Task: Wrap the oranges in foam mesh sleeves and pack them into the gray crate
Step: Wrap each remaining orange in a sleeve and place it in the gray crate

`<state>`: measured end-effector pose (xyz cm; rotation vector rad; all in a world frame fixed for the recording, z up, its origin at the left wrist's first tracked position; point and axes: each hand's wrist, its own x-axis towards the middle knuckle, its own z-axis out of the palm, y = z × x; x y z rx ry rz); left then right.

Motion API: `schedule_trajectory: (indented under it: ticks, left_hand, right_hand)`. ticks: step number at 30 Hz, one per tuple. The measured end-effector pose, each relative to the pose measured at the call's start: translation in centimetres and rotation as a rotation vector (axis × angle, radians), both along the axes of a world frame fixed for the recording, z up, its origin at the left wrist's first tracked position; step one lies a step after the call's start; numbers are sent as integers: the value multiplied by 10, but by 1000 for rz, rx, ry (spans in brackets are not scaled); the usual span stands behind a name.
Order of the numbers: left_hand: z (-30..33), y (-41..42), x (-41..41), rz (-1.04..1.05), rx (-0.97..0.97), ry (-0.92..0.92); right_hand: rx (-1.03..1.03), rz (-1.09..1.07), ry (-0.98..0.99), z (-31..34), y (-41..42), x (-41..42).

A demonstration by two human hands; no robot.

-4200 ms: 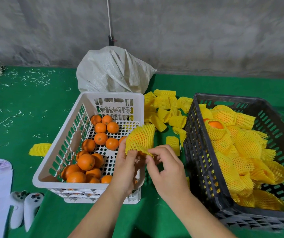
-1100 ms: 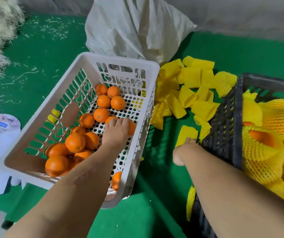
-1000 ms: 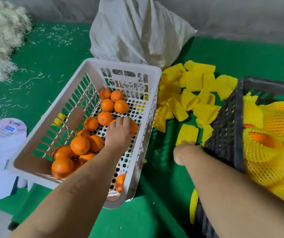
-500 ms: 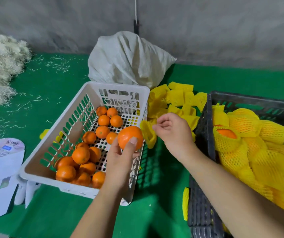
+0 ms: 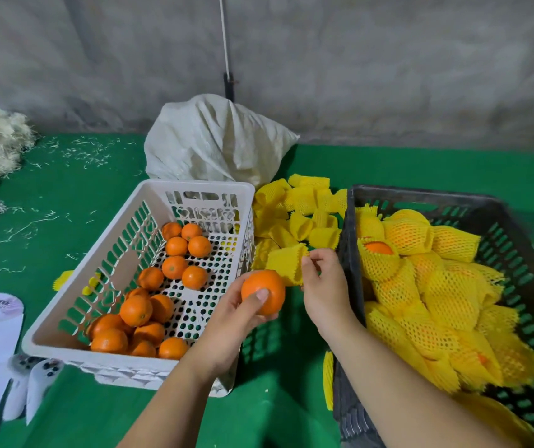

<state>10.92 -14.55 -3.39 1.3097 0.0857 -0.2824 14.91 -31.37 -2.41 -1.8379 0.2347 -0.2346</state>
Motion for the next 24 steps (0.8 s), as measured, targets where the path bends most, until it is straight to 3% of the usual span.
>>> schedule_trajectory:
  ticks: [13, 19, 24]
  left_hand:
    - [-3, 10, 3, -219, -81, -17]
    - [-2, -2, 0, 16, 80, -105]
    - [1, 2, -6, 91, 251, -197]
  right_hand:
    - [-36, 304, 143, -9, 5, -5]
    - [125, 197, 110, -1, 4, -4]
    - [135, 376, 38, 2, -2, -17]
